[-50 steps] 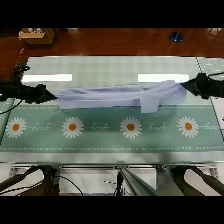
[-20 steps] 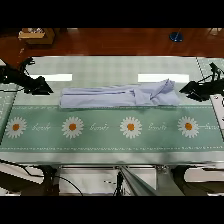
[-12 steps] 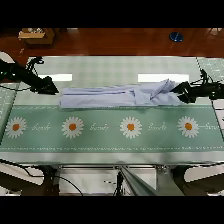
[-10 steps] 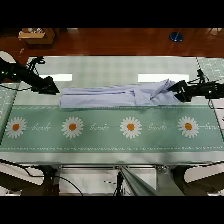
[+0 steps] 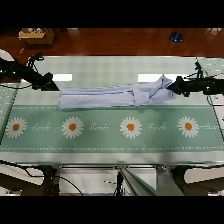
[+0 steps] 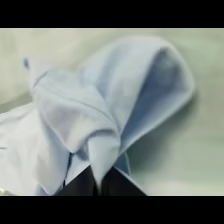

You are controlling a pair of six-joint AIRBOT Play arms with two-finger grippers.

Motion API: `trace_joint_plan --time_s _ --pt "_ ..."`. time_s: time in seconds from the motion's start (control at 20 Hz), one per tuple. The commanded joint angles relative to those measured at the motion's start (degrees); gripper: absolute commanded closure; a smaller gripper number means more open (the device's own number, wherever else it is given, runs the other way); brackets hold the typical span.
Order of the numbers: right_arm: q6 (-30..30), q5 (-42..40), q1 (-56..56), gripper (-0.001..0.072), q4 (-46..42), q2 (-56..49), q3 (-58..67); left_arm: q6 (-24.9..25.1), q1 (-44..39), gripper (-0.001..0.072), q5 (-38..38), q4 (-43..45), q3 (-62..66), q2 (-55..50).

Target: Fold the shirts.

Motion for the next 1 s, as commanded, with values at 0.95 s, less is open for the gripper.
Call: trace_joint_plan --time_s 0.95 --pt "8.50 16.55 -0.33 0.0696 -15.87 30.25 0.02 -6.51 -44.78 0.0685 21.57 -16.24 0.50 -3.76"
